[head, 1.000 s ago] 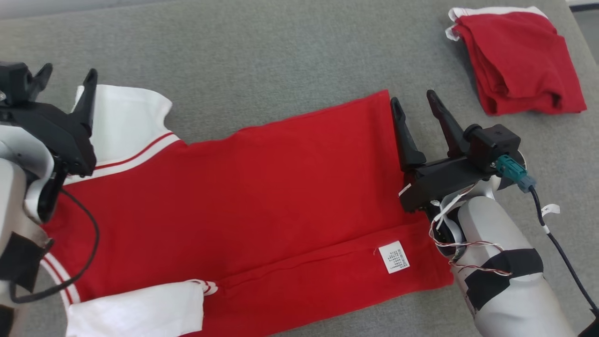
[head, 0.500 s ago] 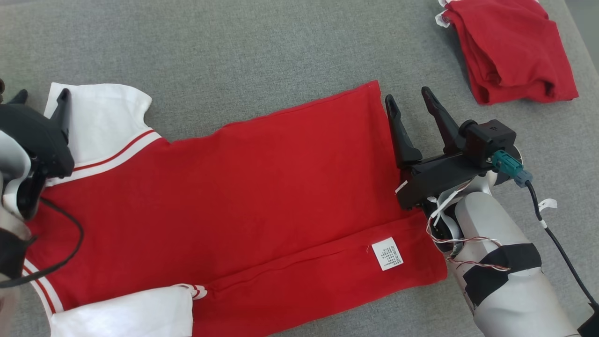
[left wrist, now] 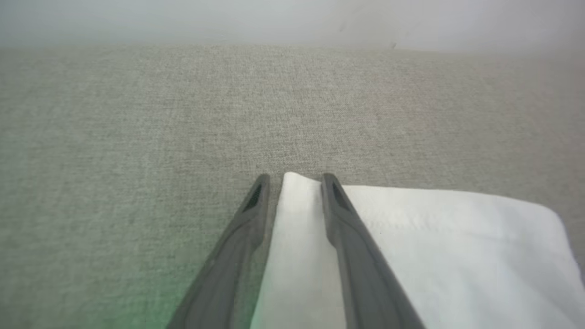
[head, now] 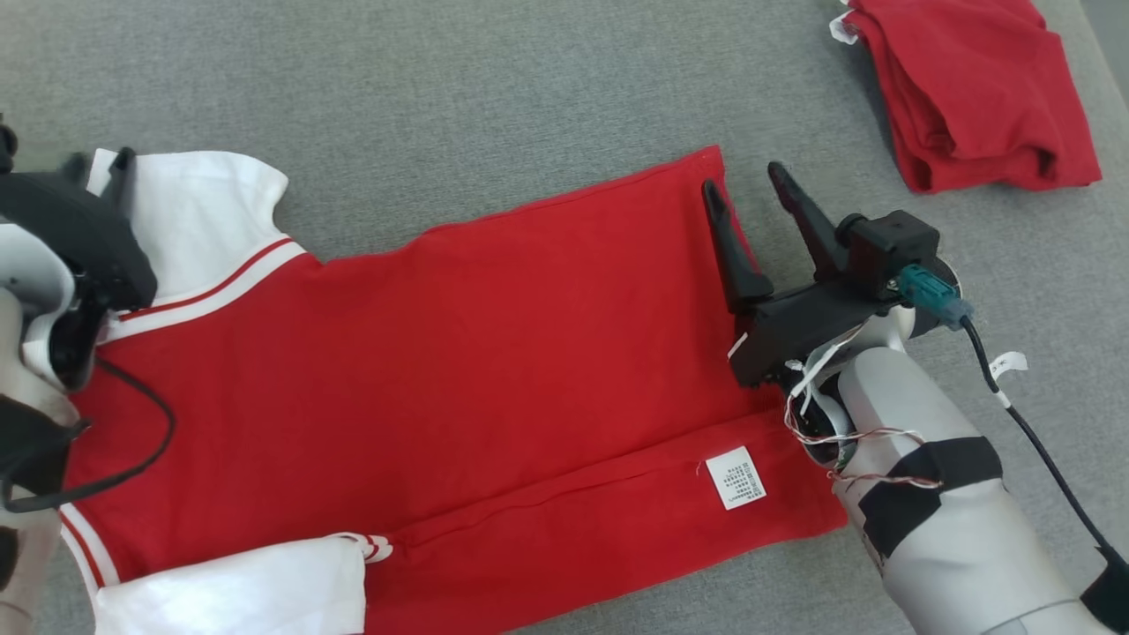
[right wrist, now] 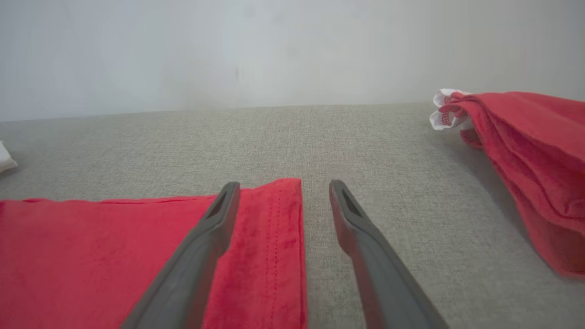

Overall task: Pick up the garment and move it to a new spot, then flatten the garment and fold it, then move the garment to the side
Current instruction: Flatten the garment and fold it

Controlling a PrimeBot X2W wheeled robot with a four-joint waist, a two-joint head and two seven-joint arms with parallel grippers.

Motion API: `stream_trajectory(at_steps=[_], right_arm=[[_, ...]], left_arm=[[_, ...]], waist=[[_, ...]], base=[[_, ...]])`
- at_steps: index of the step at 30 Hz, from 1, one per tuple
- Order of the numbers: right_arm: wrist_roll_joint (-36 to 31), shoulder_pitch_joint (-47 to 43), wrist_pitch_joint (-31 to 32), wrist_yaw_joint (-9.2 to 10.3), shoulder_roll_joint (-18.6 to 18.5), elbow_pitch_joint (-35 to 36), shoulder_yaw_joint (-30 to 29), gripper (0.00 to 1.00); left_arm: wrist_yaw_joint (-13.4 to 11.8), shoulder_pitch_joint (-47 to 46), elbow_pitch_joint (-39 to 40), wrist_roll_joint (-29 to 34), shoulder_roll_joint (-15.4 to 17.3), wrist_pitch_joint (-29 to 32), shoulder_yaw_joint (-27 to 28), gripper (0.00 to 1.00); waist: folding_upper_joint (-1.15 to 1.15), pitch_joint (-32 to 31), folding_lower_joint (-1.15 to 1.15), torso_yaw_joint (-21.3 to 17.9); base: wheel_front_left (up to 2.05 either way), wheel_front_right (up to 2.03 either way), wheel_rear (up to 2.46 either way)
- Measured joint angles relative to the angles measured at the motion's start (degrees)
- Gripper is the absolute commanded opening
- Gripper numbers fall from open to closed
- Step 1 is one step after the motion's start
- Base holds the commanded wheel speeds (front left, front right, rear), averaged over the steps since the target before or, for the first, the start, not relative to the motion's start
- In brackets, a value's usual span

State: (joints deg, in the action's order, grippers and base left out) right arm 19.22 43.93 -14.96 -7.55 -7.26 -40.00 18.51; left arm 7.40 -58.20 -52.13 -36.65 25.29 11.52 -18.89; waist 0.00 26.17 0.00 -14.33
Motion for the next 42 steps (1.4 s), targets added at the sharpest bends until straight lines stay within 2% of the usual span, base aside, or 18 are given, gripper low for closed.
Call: stream_trajectory(at_steps=[4,17,18,19,20,21,26,34,42], right_arm=[[1.65,2.13,0.77,0.0,-0.29,-2.94,1.11,1.0],[4.26,7.04,6.95,0.0,-2.33,-11.23,3.43,0.98],[4.41,7.26,7.33,0.0,-2.45,-11.71,3.56,0.68],[4.45,7.64,7.6,0.0,-2.55,-12.35,3.64,0.44],[4.52,7.88,7.91,0.0,-2.63,-12.69,3.74,0.29],[4.67,7.95,7.91,0.0,-2.64,-12.89,3.88,0.0],[4.98,9.4,7.24,0.0,-2.96,-14.06,3.85,0.0],[4.37,11.05,2.92,0.0,-3.9,-16.57,2.46,0.0],[6.38,6.11,1.0,0.0,-4.42,-16.06,3.8,0.0]], left_arm=[[0.02,-0.28,1.13,-1.58,-0.94,-1.46,-1.6,0.0],[0.11,-0.36,7.53,-5.15,-1.05,-6.25,-6.49,0.0],[0.11,-0.36,7.87,-5.35,-1.03,-6.41,-6.69,0.0],[0.11,-0.36,8.11,-5.59,-1.05,-6.45,-6.97,0.0],[0.11,-0.36,8.25,-5.77,-1.04,-6.57,-7.2,0.0],[0.11,-0.36,8.35,-5.9,-1.01,-6.8,-7.39,0.0],[0.11,-0.55,8.57,-6.88,-1.0,-7.77,-8.24,0.0],[0.11,-1.7,8.99,-7.44,-0.49,-14.95,-8.49,0.0],[0.12,4.62,13.79,-10.2,-0.66,-18.93,-10.87,0.0]], waist=[[0.0,-0.13,0.0,0.8],[0.0,-0.88,0.0,4.48],[0.0,-0.85,0.0,4.7],[0.0,-0.81,0.0,4.9],[0.0,-0.74,0.0,5.05],[0.0,-0.66,0.0,5.16],[0.0,-0.22,0.0,5.69],[0.0,-1.52,0.0,6.51],[0.0,-4.83,0.0,7.47]], base=[[0.0,0.0,0.0],[0.0,0.0,0.0],[0.0,0.0,0.0],[0.0,0.0,0.0],[0.0,0.0,0.0],[0.0,0.0,0.0],[0.0,0.0,0.0],[0.0,0.0,0.0],[0.0,0.0,0.0]])
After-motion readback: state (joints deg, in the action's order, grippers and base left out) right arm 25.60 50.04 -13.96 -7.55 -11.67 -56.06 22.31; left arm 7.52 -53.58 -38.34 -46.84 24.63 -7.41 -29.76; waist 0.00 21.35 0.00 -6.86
